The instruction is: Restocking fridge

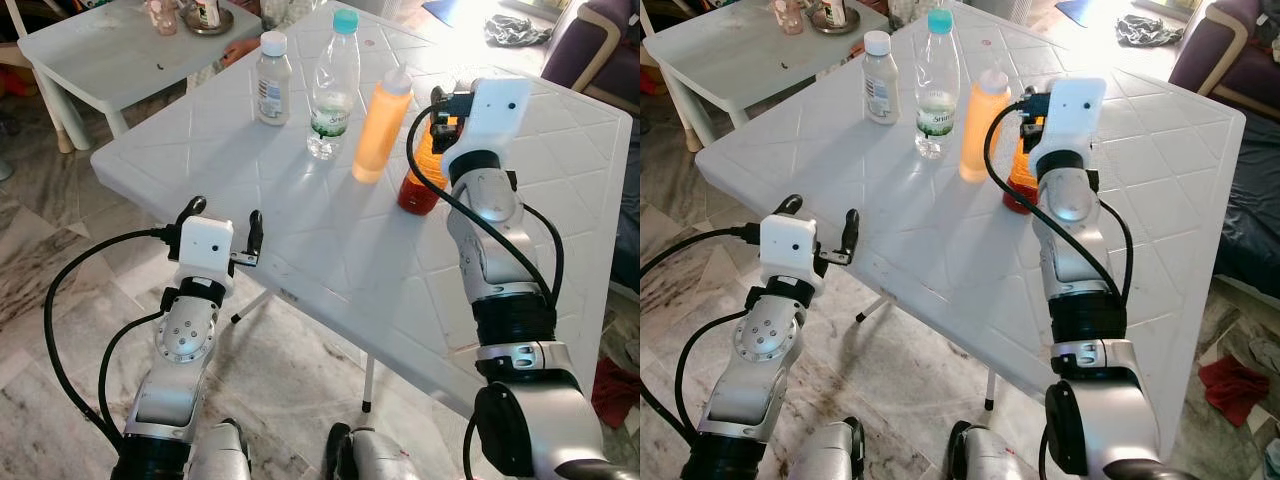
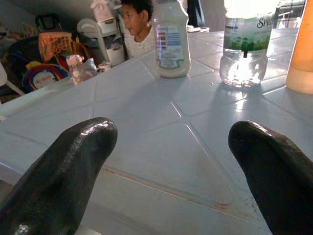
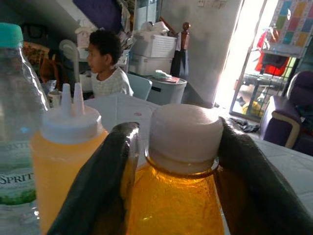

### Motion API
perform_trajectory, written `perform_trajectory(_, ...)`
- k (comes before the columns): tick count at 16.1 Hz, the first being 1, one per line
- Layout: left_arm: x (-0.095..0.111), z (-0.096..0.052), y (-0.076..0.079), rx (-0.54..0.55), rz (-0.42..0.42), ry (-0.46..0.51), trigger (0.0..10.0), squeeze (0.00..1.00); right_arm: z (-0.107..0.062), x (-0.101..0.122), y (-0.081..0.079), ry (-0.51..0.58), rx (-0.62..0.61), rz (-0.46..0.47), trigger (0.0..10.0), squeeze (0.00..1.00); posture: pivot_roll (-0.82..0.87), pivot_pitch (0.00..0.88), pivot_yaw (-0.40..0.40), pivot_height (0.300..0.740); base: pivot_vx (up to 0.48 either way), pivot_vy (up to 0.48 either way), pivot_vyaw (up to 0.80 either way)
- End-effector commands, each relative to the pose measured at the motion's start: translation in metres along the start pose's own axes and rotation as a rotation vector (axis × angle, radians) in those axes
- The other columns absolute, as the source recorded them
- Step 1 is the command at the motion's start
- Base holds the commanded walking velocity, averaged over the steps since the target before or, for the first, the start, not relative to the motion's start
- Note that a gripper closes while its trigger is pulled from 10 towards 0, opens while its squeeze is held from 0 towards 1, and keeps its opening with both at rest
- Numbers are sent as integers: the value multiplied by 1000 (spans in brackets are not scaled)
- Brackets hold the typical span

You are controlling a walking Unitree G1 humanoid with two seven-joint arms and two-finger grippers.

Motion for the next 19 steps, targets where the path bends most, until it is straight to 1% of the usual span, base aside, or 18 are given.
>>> perform_trajectory(1, 1, 0, 4, -19, 1, -3, 10000, 0, 0, 0, 3, -16, -5, 17, 0, 0, 147, 181, -87, 740, 0, 0, 0)
perform_trajectory(4, 1, 0, 6, -30, 1, -7, 10000, 0, -2, 1, 0, -42, 7, 50, 0, 0, 153, 182, -89, 740, 0, 0, 0)
perform_trajectory(5, 1, 0, 5, -29, 1, -9, 10000, 0, -5, 1, 0, -63, 15, 50, 0, 0, 153, 179, -90, 740, 0, 0, 0)
perform_trajectory(6, 0, -1, 5, -31, 1, -14, 10000, 0, -8, -1, 0, -74, 19, 43, 0, 0, 152, 179, -90, 740, 0, 0, 0)
perform_trajectory(8, -2, -1, 3, 7, 22, -17, 10000, 0, -14, -7, 2, -102, 20, 16, 0, 0, 152, 177, -90, 740, 0, 0, 0)
perform_trajectory(9, -6, -1, 1, 59, 5, -45, 10000, 0, -17, -10, 4, -116, 14, 2, 0, 0, 149, 174, -89, 740, 0, 0, 0)
perform_trajectory(10, -7, -1, 2, 48, -22, -56, 10000, 0, -21, -13, 6, -131, 8, -21, 0, 0, 148, 173, -88, 740, 0, 0, 0)
perform_trajectory(11, -7, 0, 1, 47, -33, -55, 10000, 0, -23, -14, 5, -133, 8, -20, 0, 0, 154, 167, -85, 740, 0, 0, 0)
perform_trajectory(12, -5, 1, 0, 50, -48, -54, 10000, 0, -27, -14, 1, -121, 29, -49, 0, 0, 155, 167, -85, 740, 0, 0, 0)
perform_trajectory(13, -3, 3, -1, 56, -57, -48, 10000, 0, -31, -11, -4, -103, 45, -19, 0, 0, 156, 166, -85, 740, 0, 0, 0)
perform_trajectory(14, -1, 5, -3, 47, -62, -41, 10000, 0, -37, -1, -16, -64, 89, -15, 902, 0, 156, 166, -85, 740, 0, 0, 0)
perform_trajectory(15, 0, 5, -3, 50, -60, -37, 10000, 0, -41, 4, -23, -49, 111, -14, 8000, 0, 152, 152, -87, 740, 0, 0, 0)
perform_trajectory(16, -1, 5, -3, 49, -65, -39, 10000, 0, -42, 6, -26, -43, 122, -7, 10000, 0, 152, 152, -87, 740, 0, 0, 0)
perform_trajectory(18, -3, 4, -2, 55, -72, -46, 10000, 0, -45, 12, -30, -2, 126, 55, 10000, 0, 152, 144, -87, 740, 0, 283, 0)
perform_trajectory(19, -6, 2, 0, 56, -79, -58, 10000, 0, -46, 13, -29, 12, 126, 51, 10000, 0, 149, 131, -89, 740, 0, 315, 0)
Point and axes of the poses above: a point about 5 cm out from each wrist's last joint towards the gripper, its own z axis pointing out of the wrist towards the gripper, its own x axis along the axis of the wrist's last joint, y = z × x, the point moved 2 cm from there along z, pointing out of the wrist towards the gripper, and after that the axes turned 14 degrees about -z, right-handed, at the moved point
